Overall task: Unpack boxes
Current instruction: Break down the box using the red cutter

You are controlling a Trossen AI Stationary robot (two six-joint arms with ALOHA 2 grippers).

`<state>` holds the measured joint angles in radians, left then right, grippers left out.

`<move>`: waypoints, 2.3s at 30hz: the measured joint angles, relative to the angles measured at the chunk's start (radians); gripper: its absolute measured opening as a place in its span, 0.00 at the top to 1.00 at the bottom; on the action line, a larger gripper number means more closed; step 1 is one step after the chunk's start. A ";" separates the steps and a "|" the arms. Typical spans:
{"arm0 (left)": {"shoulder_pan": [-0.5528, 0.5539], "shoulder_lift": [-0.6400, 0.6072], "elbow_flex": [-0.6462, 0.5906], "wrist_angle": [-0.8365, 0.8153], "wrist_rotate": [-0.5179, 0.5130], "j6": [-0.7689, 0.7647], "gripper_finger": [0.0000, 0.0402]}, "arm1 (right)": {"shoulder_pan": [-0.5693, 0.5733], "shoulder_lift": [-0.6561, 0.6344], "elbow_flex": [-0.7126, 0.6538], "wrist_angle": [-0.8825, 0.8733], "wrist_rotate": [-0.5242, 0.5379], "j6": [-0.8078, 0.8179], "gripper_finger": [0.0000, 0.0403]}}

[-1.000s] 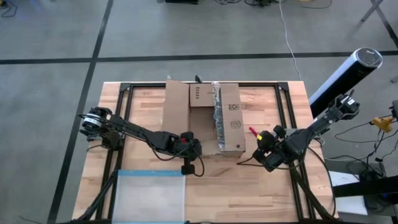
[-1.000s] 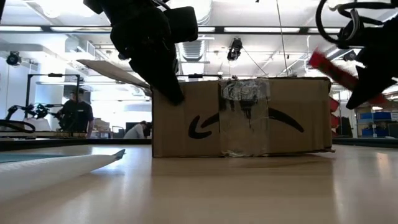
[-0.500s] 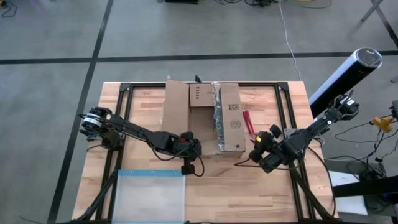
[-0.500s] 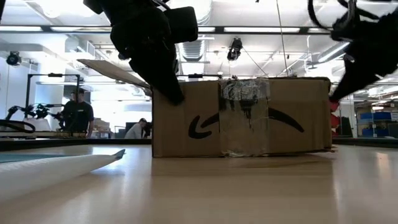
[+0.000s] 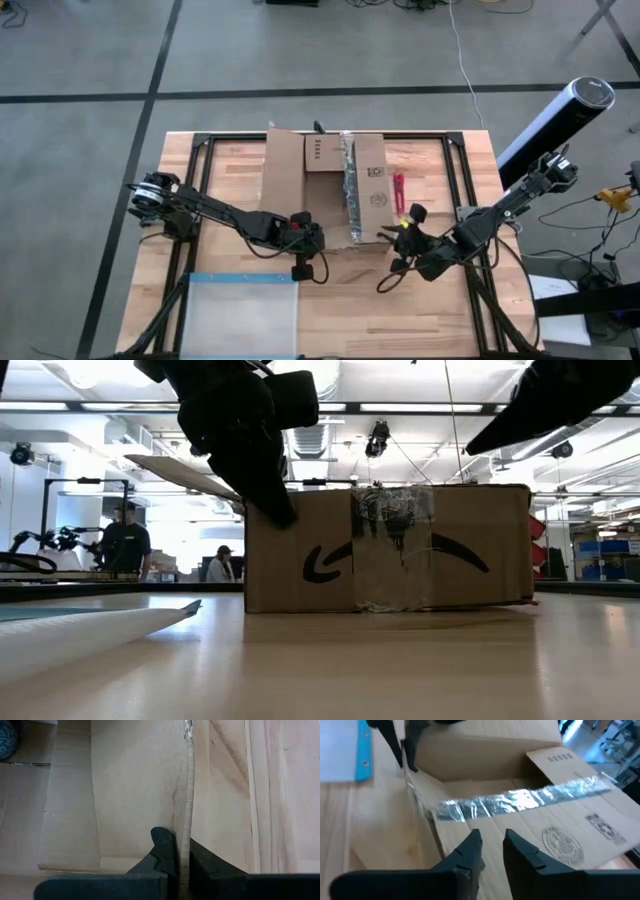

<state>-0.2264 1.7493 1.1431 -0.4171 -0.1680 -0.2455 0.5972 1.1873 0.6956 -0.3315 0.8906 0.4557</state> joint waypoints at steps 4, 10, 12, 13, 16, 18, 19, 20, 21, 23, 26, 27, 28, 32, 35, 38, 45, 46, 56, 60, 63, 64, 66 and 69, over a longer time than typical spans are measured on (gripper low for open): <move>0.000 0.000 0.000 0.001 0.000 0.000 0.97 | 0.000 0.010 0.000 0.008 -0.025 0.005 0.97; 0.000 0.000 0.000 0.003 -0.001 0.000 0.97 | -0.003 0.040 0.000 0.008 -0.080 0.041 1.00; 0.000 0.000 0.000 0.004 -0.001 0.000 0.97 | -0.007 0.054 0.000 0.009 -0.079 0.055 0.99; 0.000 0.000 0.000 0.005 -0.001 0.000 0.97 | -0.011 0.060 0.000 0.008 -0.080 0.060 0.98; 0.000 0.000 0.000 0.006 -0.001 0.000 0.97 | -0.023 0.081 0.000 0.008 -0.082 0.075 0.95; 0.000 0.000 0.000 0.006 -0.001 0.000 0.97 | -0.032 0.095 0.000 0.006 -0.084 0.083 0.93; 0.000 0.000 0.000 0.006 -0.001 0.000 0.97 | -0.038 0.102 0.000 0.004 -0.089 0.087 0.91; 0.000 0.000 0.000 0.006 -0.001 0.000 0.97 | -0.043 0.108 0.000 0.002 -0.094 0.094 0.90; 0.000 0.000 0.000 0.007 -0.001 0.000 0.97 | -0.049 0.115 0.000 -0.002 -0.104 0.097 0.88; 0.000 0.000 0.000 0.007 -0.001 0.000 0.97 | -0.059 0.127 0.001 -0.006 -0.118 0.107 0.86; 0.000 0.000 0.000 0.008 -0.001 0.000 0.97 | -0.068 0.141 0.003 -0.016 -0.127 0.117 0.83; 0.000 0.000 0.000 0.008 -0.001 0.000 0.97 | -0.068 0.144 0.003 -0.021 -0.126 0.120 0.82; 0.000 0.000 0.001 0.008 -0.001 0.000 0.97 | -0.068 0.146 0.004 -0.025 -0.126 0.120 0.82; 0.000 0.000 0.001 0.008 -0.001 0.000 0.97 | -0.068 0.142 0.004 -0.040 -0.132 0.116 0.88; 0.000 0.000 0.001 0.009 -0.001 0.000 0.97 | -0.068 0.124 0.002 -0.072 -0.137 0.118 0.97; 0.000 0.000 0.001 0.008 -0.001 0.000 0.97 | -0.068 0.102 0.001 -0.090 -0.143 0.127 0.99; 0.000 0.000 0.000 0.006 -0.001 0.000 0.97 | -0.066 0.049 0.000 -0.151 -0.122 0.146 1.00; 0.000 0.000 0.000 0.006 -0.001 0.000 0.97 | -0.065 0.042 0.000 -0.167 -0.113 0.154 1.00; 0.000 0.000 0.000 0.006 -0.001 0.000 0.97 | -0.065 0.017 0.082 -0.577 -0.008 0.395 1.00; 0.000 -0.001 0.000 0.006 -0.001 0.000 0.97 | -0.065 0.017 0.084 -0.658 -0.008 0.492 1.00; 0.000 -0.001 0.000 0.006 -0.001 0.000 0.97 | -0.065 0.017 0.084 -0.664 -0.008 0.510 1.00; 0.000 -0.001 0.000 0.006 -0.001 0.000 0.97 | -0.065 0.017 0.084 -0.660 -0.008 0.510 1.00; 0.000 0.000 -0.001 0.006 -0.001 0.000 0.97 | -0.065 0.017 0.084 -0.644 -0.006 0.500 1.00; 0.000 -0.001 -0.001 0.006 -0.001 0.000 0.97 | -0.065 0.017 0.084 -0.568 0.003 0.443 1.00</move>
<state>-0.2268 1.7487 1.1423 -0.4114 -0.1690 -0.2451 0.5320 1.2041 0.7799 -0.8997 0.8931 0.8985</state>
